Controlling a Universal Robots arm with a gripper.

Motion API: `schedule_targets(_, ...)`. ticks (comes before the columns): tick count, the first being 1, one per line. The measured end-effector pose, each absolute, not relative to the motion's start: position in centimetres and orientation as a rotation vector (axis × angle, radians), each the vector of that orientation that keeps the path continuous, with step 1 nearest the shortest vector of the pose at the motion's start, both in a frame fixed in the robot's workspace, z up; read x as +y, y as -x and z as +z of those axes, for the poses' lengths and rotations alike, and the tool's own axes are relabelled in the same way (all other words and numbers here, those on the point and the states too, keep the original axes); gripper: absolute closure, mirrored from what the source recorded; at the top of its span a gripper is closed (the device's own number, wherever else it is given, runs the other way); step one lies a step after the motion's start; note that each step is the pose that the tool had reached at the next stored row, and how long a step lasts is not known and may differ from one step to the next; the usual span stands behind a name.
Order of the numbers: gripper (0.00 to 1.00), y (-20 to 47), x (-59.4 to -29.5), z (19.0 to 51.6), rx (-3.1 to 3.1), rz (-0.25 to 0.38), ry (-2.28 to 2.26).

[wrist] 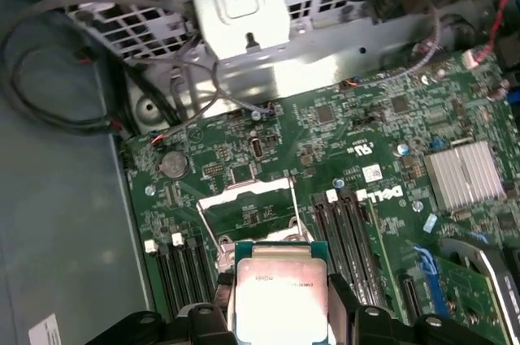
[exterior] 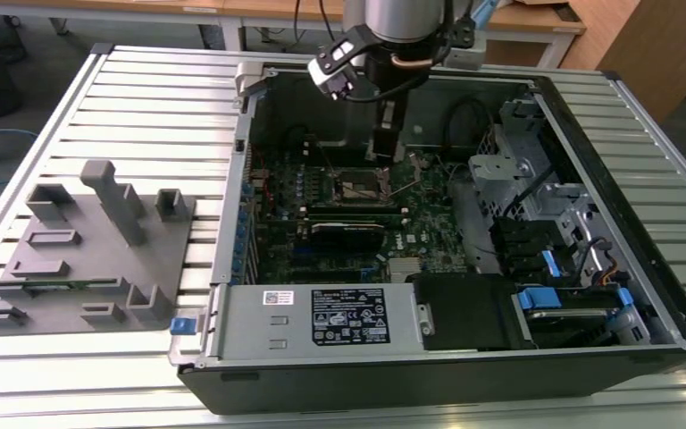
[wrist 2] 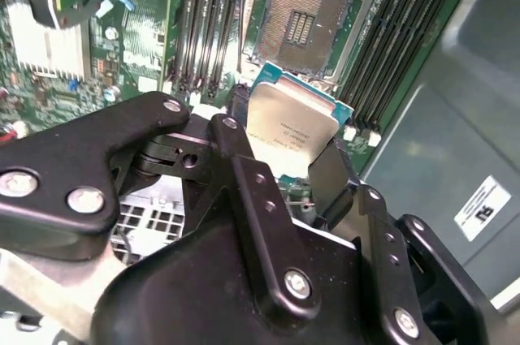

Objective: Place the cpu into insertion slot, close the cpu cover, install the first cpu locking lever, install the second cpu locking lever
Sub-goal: 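Place the cpu into insertion slot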

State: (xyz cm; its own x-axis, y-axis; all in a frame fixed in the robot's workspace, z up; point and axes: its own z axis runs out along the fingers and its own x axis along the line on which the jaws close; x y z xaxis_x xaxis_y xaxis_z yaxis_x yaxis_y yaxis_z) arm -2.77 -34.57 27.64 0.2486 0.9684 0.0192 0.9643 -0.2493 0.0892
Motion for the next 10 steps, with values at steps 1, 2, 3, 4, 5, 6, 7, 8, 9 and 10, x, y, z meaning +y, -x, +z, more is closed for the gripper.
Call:
schedule_targets(1,0.46,2.77,-34.56,27.62,1.909,0.108,-2.419)
schedule_targets(2,0.46,2.77,-34.56,27.60,1.931,0.109,-2.402)
schedule_targets(3,0.46,2.77,-34.56,27.58,1.953,0.110,-2.385)
schedule_targets(4,0.46,2.77,-34.56,27.55,1.975,0.111,-2.368)
schedule_targets(5,0.46,2.77,-34.57,27.53,1.997,0.112,-2.350)
schedule_targets(6,0.46,2.77,-34.56,27.50,2.018,0.113,-2.333)
schedule_targets(7,0.46,2.77,-34.56,27.47,2.041,0.113,-2.313)
schedule_targets(8,0.46,2.77,-34.56,27.45,2.062,0.114,-2.295)
schedule_targets(9,0.46,2.77,-34.56,27.42,2.084,0.115,-2.277)
schedule_targets(10,0.46,2.77,-34.57,27.41,2.104,0.116,-2.259)
